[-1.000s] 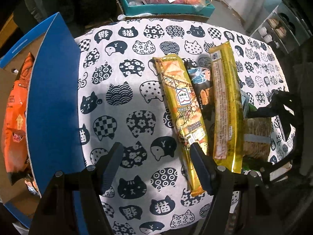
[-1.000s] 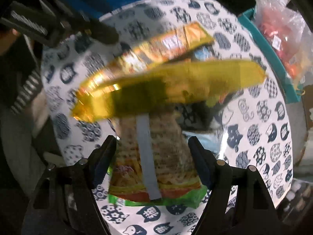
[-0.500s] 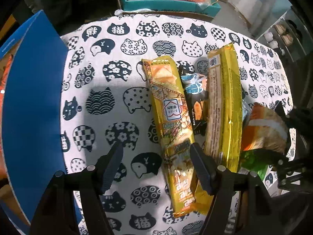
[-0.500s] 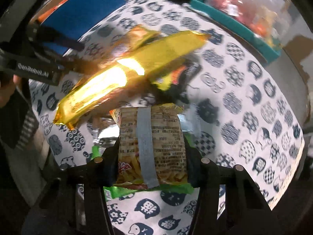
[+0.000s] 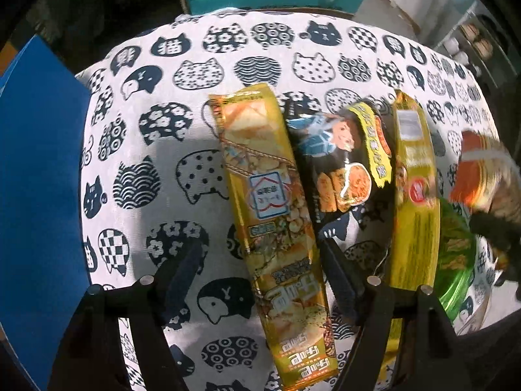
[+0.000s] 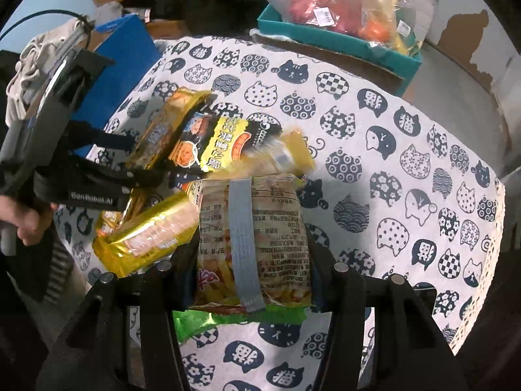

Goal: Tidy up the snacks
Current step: 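Grasp the striped wafer bag with the right tool while the left tool grasps a long yellow stick pack, then lift both held bags and carry them over the cardboard box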

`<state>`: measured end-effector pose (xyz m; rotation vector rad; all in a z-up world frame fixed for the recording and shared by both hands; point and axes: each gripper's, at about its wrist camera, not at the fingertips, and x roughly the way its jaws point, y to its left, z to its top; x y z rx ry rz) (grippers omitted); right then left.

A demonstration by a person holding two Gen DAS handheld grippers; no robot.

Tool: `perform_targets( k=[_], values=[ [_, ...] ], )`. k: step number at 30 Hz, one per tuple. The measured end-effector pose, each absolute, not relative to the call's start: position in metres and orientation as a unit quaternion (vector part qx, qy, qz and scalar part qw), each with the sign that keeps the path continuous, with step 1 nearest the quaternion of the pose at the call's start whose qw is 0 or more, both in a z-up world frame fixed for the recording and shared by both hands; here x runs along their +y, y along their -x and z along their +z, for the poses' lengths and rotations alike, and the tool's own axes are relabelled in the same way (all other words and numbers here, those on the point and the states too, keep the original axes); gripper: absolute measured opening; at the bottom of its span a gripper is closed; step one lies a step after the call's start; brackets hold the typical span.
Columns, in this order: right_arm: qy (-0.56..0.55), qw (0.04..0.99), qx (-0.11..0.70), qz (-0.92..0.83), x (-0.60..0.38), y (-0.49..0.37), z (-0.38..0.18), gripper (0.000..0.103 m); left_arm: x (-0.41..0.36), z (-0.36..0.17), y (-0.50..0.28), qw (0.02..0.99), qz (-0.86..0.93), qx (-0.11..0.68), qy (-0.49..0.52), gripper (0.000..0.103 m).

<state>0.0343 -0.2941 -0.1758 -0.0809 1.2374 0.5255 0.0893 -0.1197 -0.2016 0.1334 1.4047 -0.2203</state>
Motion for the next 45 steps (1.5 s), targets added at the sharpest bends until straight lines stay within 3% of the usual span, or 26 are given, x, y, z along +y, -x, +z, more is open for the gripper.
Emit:
perform_targets(
  k=[2,3,7,45],
  values=[
    [0.033,0.786,0.569,0.238,-0.295,-0.032,-0.173,0.053,-0.119,-0.200,-0.088,0.759,-0.113,0.639,-0.060,0.046],
    [0.031,0.787,0.569,0.236,-0.295,-0.032,-0.173,0.053,-0.119,-0.201,-0.087,0.755,-0.120,0.642,-0.051,0.038],
    [0.023,0.795,0.563,0.225,-0.294,-0.036,-0.172,0.053,-0.122,-0.199,-0.083,0.764,-0.114,0.632,-0.069,0.033],
    [0.010,0.838,0.494,0.230,-0.240,-0.033,-0.090,0.052,-0.052,-0.071,-0.032,0.847,-0.099,0.518,-0.060,0.032]
  ],
)
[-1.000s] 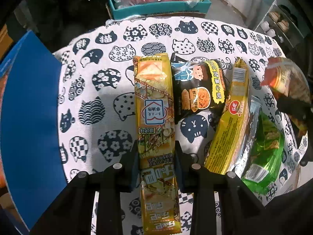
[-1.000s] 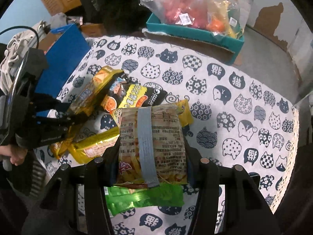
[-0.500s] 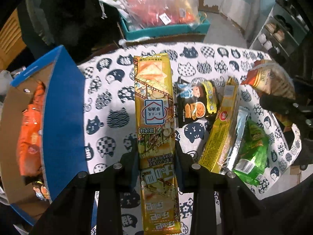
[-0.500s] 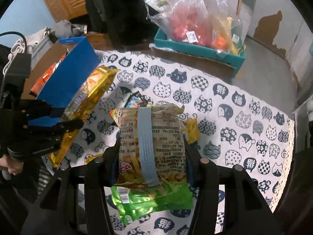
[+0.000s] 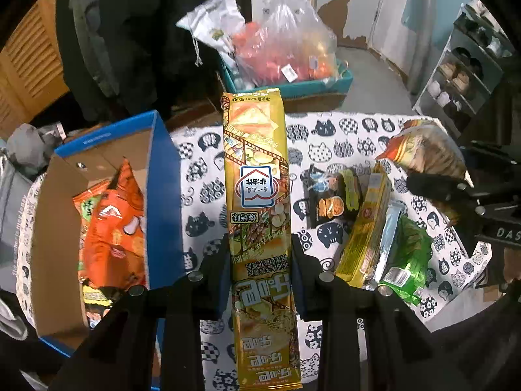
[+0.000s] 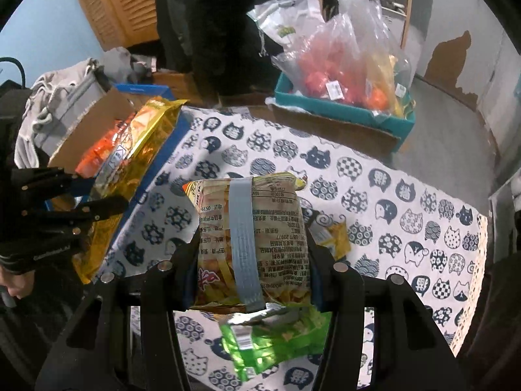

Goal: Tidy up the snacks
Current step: 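Lift both held bags and carry them over the cardboard box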

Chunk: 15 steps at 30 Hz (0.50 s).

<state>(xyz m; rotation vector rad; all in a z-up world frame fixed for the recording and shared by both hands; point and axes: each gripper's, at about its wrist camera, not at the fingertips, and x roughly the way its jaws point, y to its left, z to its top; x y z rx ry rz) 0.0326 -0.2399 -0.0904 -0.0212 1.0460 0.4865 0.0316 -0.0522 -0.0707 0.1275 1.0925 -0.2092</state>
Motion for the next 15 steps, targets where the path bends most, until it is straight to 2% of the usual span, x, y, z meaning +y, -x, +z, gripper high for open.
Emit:
perform_targets(
  k=[15],
  values=[
    [0.012,0.838,0.478,0.262,-0.188,-0.039,-0.065,0.052,-0.011,-0.036,-0.022,0.873,-0.088,0.477,-0.046,0.032]
  ],
)
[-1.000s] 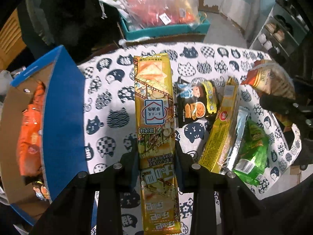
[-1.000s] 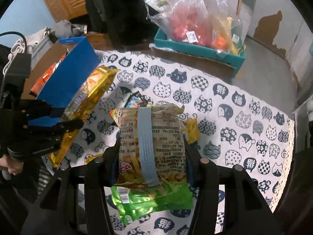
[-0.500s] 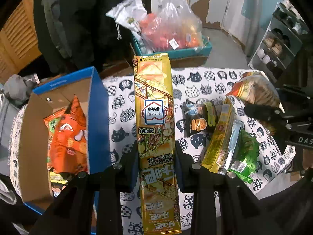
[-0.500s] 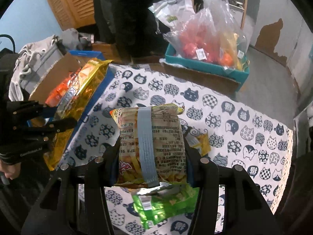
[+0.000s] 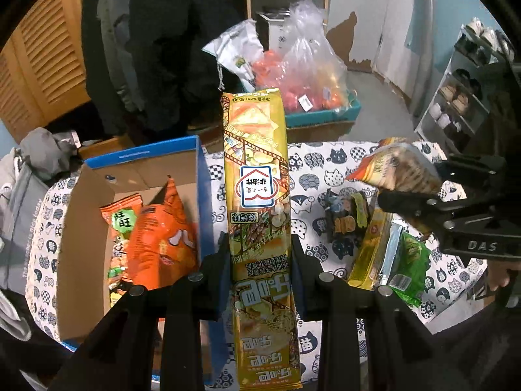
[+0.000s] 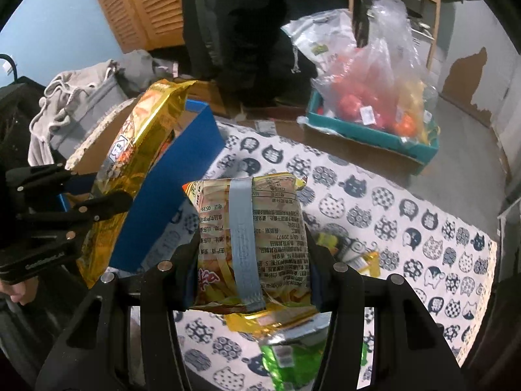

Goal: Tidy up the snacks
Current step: 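Lift both held bags and carry them over the cardboard box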

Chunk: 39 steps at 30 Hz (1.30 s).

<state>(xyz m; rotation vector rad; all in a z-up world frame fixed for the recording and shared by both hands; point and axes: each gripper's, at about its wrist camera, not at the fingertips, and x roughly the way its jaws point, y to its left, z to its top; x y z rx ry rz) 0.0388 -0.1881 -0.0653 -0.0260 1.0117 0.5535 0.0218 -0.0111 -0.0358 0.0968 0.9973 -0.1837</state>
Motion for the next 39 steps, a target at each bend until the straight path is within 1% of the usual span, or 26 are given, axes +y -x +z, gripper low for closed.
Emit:
perform_targets(
  k=[8,20,39],
  values=[
    [0.017,0.835,0.475,0.277,-0.151,-0.048,-0.058,0.052,0.029,-0.025,-0.022,0.884,-0.066,0.462,-0.034,0.032],
    [0.020,0.825,0.480,0.298,-0.095,-0.065,-0.050,0.052,0.085,-0.026,-0.021,0.888,-0.033,0.458,-0.010,0.032],
    [0.031,0.803,0.500,0.322,-0.021,-0.084,-0.055,0.052,0.163,-0.066,-0.035,0.871,0.034,0.490,0.026,0.032]
  ],
)
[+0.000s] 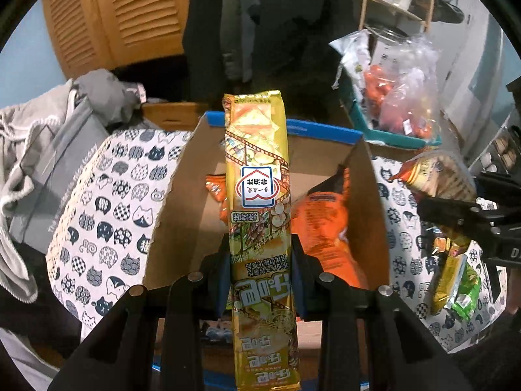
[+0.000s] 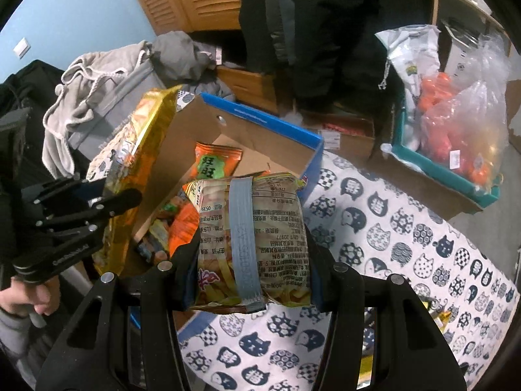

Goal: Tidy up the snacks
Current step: 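Lift both held bags and carry them over the cardboard box, then lower the yellow stick pack into the box while the right tool releases the wafer bag in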

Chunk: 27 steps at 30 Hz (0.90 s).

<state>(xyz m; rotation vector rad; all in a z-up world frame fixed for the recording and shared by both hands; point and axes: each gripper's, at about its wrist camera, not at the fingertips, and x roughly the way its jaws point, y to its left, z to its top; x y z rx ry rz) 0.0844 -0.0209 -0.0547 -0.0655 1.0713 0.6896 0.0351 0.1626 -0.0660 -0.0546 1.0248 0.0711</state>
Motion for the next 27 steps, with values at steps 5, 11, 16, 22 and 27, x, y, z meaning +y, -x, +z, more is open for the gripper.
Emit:
perform_targets(
  k=[5,11,16,22,27],
  values=[
    [0.031,0.798,0.505,0.327,-0.004,-0.089,-0.057,0.052,0.172,-0.076,-0.039,0.864,0.042,0.501,0.030,0.033],
    [0.040,0.791,0.510,0.337,0.018,-0.089,-0.061,0.052,0.187,-0.072,-0.035,0.865,0.058,0.497,0.041,0.033],
    [0.037,0.783,0.518,0.344,0.030,-0.092,-0.066,0.052,0.196,-0.070,-0.029,0.864,0.061,0.498,0.054,0.045],
    [0.037,0.779,0.523,0.345,0.042,-0.098,-0.070,0.054,0.198,-0.063,-0.024,0.868,0.069,0.491,0.042,0.064],
    [0.036,0.777,0.523,0.347,0.051,-0.103,-0.068,0.056,0.200,-0.062,-0.021,0.869,0.074,0.488,0.038,0.070]
  ],
)
